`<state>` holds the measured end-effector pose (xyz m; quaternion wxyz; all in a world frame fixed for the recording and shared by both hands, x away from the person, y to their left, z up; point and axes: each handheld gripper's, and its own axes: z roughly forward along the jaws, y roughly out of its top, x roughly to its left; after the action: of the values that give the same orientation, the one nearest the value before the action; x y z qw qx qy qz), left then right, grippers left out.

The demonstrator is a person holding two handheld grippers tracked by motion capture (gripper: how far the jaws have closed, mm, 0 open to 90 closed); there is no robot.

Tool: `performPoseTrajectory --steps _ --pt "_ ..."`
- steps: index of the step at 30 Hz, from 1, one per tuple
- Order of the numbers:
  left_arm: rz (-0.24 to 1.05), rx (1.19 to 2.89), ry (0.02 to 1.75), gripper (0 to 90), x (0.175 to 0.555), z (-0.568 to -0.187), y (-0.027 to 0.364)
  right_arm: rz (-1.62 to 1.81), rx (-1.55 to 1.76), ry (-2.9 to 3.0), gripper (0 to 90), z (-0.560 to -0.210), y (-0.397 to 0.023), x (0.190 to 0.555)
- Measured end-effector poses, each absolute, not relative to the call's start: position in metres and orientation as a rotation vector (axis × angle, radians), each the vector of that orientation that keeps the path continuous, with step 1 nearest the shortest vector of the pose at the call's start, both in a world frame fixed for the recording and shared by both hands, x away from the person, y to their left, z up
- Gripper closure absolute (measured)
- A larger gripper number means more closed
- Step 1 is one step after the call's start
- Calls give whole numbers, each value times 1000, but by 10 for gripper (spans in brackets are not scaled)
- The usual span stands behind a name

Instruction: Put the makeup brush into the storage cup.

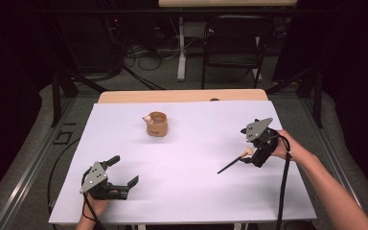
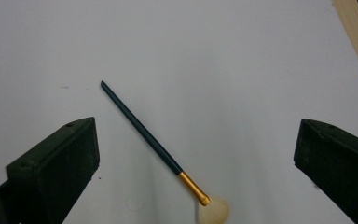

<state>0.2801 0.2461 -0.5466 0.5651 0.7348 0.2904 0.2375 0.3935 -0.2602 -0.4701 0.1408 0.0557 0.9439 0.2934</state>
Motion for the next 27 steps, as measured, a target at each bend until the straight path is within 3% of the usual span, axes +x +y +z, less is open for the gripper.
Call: performPoseTrajectory --steps 27 --pt "555 1731 680 0 280 -547 246 523 -73 2862 9 -480 -237 416"
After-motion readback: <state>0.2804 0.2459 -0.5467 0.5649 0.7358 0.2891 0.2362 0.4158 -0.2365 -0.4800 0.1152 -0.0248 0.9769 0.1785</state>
